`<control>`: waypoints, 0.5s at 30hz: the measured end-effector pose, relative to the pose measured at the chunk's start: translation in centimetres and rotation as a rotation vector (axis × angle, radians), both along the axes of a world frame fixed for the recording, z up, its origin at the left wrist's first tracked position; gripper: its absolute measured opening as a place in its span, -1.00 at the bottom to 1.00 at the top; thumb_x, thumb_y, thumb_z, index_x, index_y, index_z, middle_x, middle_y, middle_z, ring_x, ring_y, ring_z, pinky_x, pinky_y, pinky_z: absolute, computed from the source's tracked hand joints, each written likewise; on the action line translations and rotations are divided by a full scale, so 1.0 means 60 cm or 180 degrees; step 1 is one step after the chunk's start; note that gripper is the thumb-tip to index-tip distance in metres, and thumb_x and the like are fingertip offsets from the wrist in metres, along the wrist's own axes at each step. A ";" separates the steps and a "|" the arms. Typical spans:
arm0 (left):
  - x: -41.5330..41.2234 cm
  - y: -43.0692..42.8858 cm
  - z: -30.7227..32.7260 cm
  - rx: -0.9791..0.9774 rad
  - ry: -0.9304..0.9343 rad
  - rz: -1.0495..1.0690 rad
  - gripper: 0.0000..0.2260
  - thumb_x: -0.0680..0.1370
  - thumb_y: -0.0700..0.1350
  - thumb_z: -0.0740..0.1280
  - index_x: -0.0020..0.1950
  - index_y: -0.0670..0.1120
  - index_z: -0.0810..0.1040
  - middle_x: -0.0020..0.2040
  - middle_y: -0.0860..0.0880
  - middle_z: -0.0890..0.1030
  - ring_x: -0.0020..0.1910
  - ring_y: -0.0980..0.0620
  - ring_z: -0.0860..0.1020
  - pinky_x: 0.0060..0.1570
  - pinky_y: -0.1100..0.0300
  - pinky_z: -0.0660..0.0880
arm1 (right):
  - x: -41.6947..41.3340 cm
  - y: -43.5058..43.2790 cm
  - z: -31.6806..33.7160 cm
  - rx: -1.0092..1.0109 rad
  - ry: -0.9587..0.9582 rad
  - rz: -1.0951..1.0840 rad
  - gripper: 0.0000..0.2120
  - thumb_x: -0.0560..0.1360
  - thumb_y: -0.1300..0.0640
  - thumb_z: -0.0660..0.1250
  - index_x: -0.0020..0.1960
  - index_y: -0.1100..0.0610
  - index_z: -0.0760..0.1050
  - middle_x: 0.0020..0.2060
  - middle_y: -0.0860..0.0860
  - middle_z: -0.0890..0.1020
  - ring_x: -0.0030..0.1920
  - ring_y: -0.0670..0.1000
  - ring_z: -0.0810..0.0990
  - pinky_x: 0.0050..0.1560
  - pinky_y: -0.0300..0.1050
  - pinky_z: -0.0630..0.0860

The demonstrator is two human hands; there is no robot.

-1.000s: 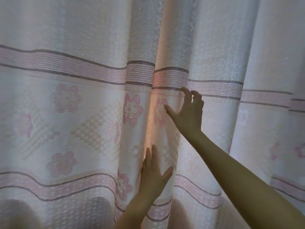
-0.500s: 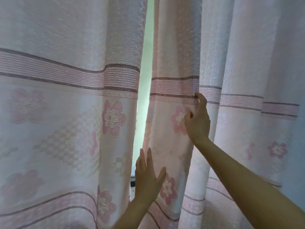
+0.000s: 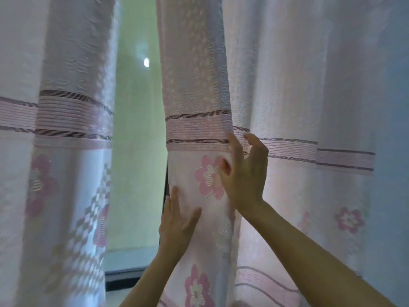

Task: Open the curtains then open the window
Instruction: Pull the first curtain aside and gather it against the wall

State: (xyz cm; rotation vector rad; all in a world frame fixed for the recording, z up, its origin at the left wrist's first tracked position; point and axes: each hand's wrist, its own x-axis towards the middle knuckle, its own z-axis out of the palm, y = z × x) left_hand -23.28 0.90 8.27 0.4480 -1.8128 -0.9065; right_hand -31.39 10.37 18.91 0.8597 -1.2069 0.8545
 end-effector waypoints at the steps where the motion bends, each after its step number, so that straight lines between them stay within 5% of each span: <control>1: -0.014 0.005 0.003 0.0022 0.0096 -0.0045 0.10 0.02 0.65 -0.14 0.46 0.14 -0.13 0.53 0.00 0.07 0.49 -0.08 0.10 0.45 -0.17 0.10 | -0.016 0.004 0.004 0.0022 0.0098 -0.0038 -0.43 0.31 0.15 0.44 0.24 0.00 0.28 0.15 0.11 0.28 0.14 0.10 0.31 0.02 0.01 0.54; 4: -0.049 0.027 0.013 0.0070 0.0409 -0.0192 -0.04 0.07 0.62 0.00 0.39 0.26 -0.11 0.52 0.04 0.09 0.46 0.00 0.16 0.44 -0.13 0.15 | -0.055 0.016 0.015 0.0100 0.0230 -0.0074 -0.47 0.33 0.18 0.33 0.26 -0.06 0.29 0.22 0.12 0.25 0.21 0.13 0.29 -0.01 0.04 0.54; 9: -0.103 0.058 0.012 0.0232 0.0595 -0.0551 0.03 0.06 0.63 -0.03 0.42 0.18 -0.11 0.36 0.30 0.11 0.36 0.17 0.20 0.36 0.12 0.15 | -0.099 0.031 0.028 0.0248 0.0392 -0.0049 -0.55 0.38 0.14 0.11 0.27 0.03 0.32 0.31 0.17 0.34 0.26 0.14 0.27 0.01 0.08 0.54; 12: -0.132 0.057 0.011 0.0233 0.0675 -0.0664 -0.14 0.22 0.55 0.03 0.43 0.18 0.05 0.41 0.17 0.30 0.34 0.07 0.38 0.37 -0.06 0.32 | -0.115 0.032 0.039 0.0344 0.0518 0.0032 -0.55 0.36 0.13 0.32 0.24 0.10 0.37 0.26 0.22 0.50 0.26 0.13 0.27 0.06 0.10 0.53; 15: -0.145 0.069 0.024 0.0220 0.0612 -0.0742 -0.58 0.46 0.30 0.08 0.25 0.17 0.25 0.16 0.26 0.44 0.12 0.21 0.48 0.20 0.26 0.40 | -0.122 0.034 0.048 0.0484 0.0685 -0.0175 -0.51 0.29 0.12 0.45 0.19 0.19 0.46 0.23 0.17 0.55 0.25 0.13 0.28 0.09 0.09 0.50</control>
